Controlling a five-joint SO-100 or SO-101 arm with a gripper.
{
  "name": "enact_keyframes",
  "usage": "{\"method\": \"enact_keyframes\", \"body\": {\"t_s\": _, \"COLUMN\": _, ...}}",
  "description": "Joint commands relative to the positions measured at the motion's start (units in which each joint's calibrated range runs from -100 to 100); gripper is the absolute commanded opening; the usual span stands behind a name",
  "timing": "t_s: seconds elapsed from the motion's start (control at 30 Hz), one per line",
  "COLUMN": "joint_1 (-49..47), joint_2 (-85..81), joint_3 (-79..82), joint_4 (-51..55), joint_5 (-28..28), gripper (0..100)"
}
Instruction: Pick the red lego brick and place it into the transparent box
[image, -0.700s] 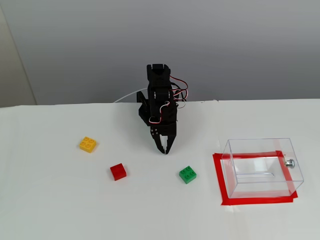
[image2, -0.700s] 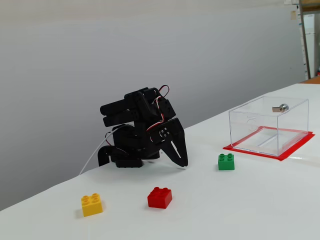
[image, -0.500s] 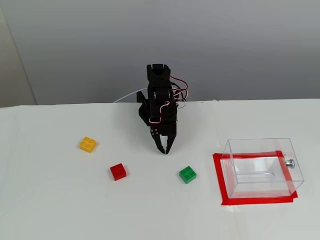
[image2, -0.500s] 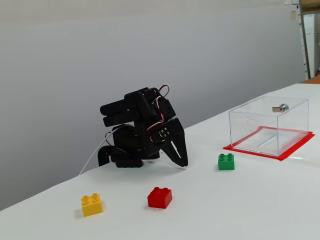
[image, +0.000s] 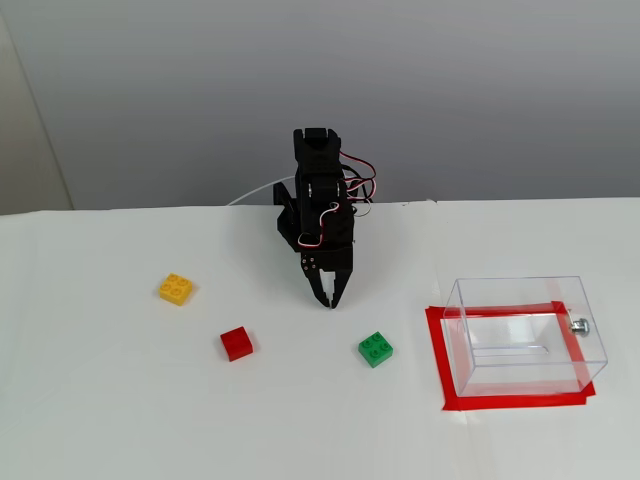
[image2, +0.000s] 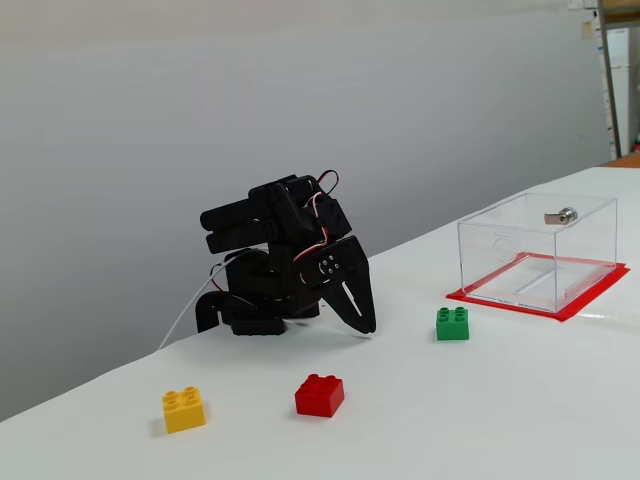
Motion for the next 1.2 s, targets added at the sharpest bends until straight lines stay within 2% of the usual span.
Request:
{"method": "enact_keyframes", "body": {"t_s": 0.0, "joint_1": 0.22, "joint_2": -0.51, "joint_3": -1.15, "joint_4": 0.1, "joint_5": -0.02, "gripper": 2}}
{"method": "enact_keyframes", "body": {"t_s": 1.17, "joint_1": 0.08, "joint_2": -0.51, "joint_3": -1.06, "joint_4": -0.51, "joint_5": -0.13, "gripper": 2}}
